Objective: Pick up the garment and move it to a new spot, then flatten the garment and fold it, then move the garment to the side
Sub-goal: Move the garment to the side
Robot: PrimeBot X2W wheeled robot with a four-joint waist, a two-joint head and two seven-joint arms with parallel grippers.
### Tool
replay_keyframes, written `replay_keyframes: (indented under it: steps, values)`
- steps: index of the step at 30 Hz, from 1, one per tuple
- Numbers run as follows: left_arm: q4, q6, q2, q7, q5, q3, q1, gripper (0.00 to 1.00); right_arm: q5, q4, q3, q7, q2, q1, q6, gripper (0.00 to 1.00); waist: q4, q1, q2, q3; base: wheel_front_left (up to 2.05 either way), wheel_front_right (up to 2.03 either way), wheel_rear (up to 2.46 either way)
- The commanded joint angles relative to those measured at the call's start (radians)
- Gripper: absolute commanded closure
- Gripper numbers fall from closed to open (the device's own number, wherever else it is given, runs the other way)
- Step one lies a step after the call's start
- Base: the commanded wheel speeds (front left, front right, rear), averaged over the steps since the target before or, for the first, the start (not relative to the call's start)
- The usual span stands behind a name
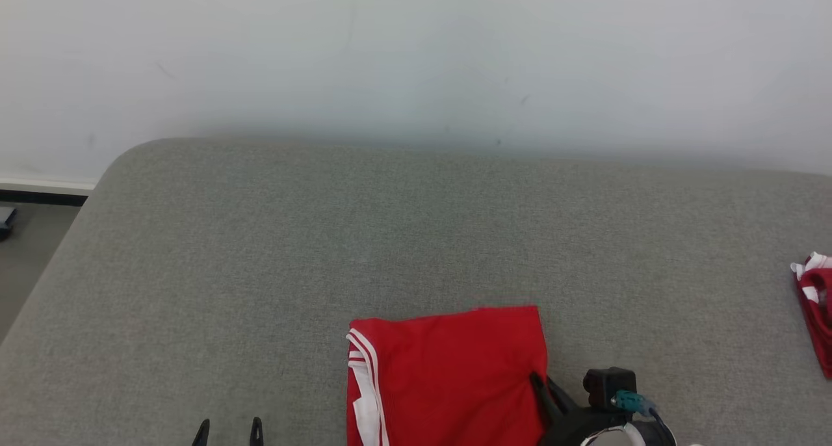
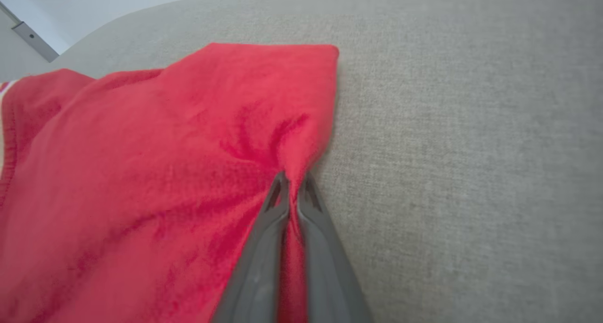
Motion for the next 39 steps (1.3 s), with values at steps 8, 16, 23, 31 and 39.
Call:
replay_keyframes:
  steps: [8, 16, 23, 31, 39]
  values:
    - [-0.006, -0.011, -0.001, -0.003, -0.015, -0.032, -0.023, 0.0, -0.089, -0.074, -0.108, 0.0, -0.006, 0.026, -0.003, 1.0, -0.136, -0.0001, -0.0001, -0.001, 0.0, 0.0, 0.0]
    - [-0.009, -0.018, -0.001, -0.003, -0.03, -0.078, -0.065, 0.0, -0.143, -0.118, -0.17, -0.001, -0.01, 0.033, -0.003, 1.0, -0.329, -0.0001, -0.0001, 0.021, 0.0, 0.0, 0.0]
    - [-0.016, -0.019, -0.001, -0.003, -0.042, -0.115, -0.105, 0.0, -0.148, -0.144, -0.179, -0.001, -0.008, 0.02, -0.003, 1.0, -0.498, -0.0001, -0.0001, 0.054, 0.0, 0.0, 0.0]
    - [-0.027, -0.026, -0.001, -0.003, -0.029, -0.148, -0.162, 0.0, -0.123, -0.18, -0.173, -0.001, -0.004, 0.006, -0.003, 1.0, -0.64, -0.0001, -0.0001, 0.108, 0.0, 0.0, 0.0]
    - [0.002, -0.046, 0.0, -0.003, -0.017, -0.194, -0.228, 0.0, -0.127, -0.237, -0.233, -0.001, -0.003, 0.027, -0.003, 1.0, -0.665, -0.0001, -0.0001, 0.152, 0.0, 0.0, 0.0]
